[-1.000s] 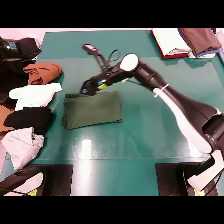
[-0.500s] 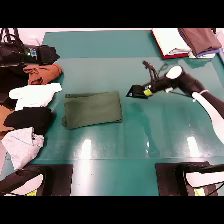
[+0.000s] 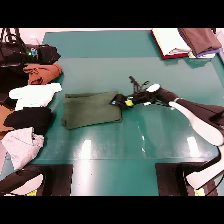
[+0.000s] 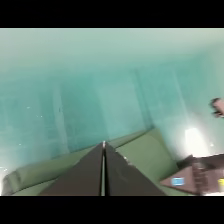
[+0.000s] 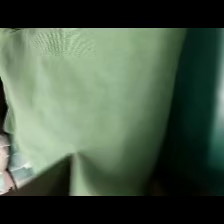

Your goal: Fold the shirts.

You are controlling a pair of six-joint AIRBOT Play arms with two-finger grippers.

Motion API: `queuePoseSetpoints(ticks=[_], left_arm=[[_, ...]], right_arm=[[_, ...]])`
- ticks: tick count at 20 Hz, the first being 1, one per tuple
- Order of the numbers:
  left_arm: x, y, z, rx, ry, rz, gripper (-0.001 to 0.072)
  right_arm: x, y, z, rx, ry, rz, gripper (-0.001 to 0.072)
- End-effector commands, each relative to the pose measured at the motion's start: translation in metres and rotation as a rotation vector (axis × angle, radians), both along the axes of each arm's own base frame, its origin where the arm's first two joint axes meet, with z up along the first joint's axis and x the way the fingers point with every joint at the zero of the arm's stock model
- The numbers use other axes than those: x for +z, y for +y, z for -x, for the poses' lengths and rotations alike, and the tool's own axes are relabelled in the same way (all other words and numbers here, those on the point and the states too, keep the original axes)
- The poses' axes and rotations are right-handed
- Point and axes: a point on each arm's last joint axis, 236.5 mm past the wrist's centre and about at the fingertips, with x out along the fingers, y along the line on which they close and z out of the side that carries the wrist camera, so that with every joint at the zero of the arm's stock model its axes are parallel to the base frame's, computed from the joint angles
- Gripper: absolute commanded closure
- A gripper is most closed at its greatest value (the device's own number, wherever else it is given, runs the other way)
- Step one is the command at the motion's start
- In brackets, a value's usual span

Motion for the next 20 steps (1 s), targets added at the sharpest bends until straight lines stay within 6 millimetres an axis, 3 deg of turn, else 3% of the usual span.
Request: queuePoseSetpoints(ticks=[1, 2, 3, 5, 6, 8, 11, 14, 17, 20], left_arm=[[-0.002, -0.004, 0.003, -0.011, 0.020, 0.013, 0.0684], [-0.003, -0.006, 0.005, -0.017, 0.029, 0.022, 0.0684], [-0.003, -0.008, 0.007, -0.023, 0.035, 0.031, 0.0685], [-0.004, -0.016, 0.010, -0.044, 0.041, 0.027, 0.0685], [-0.005, -0.026, 0.014, -0.070, 0.040, 0.023, 0.0685], [-0.002, -0.056, 0.025, -0.146, 0.024, 0.016, 0.0685], [0.003, -0.096, 0.041, -0.239, -0.003, 0.024, 0.0685], [0.006, -0.116, 0.051, -0.285, -0.016, 0.031, 0.0685], [0.007, -0.119, 0.053, -0.285, -0.010, 0.041, 0.0684], [0.009, -0.119, 0.051, -0.268, -0.008, 0.061, 0.0684]], right_arm=[[0.000, 0.049, 0.001, 0.067, -0.040, -0.038, 0.0515], [0.005, 0.052, -0.004, 0.073, -0.071, -0.037, 0.0680], [0.012, 0.051, -0.010, 0.084, -0.113, -0.024, 0.0696], [0.031, 0.027, -0.028, 0.083, -0.202, 0.024, 0.0697], [0.044, 0.010, -0.039, 0.073, -0.242, 0.045, 0.0697], [0.072, -0.045, -0.065, 0.011, -0.306, 0.122, 0.0697], [0.109, -0.161, -0.092, -0.132, -0.362, 0.307, 0.0696], [0.143, -0.290, -0.094, -0.311, -0.379, 0.489, 0.0697], [0.170, -0.412, -0.069, -0.565, -0.364, 0.582, 0.0697], [0.155, -0.508, -0.013, -0.818, -0.266, 0.632, 0.0697]])
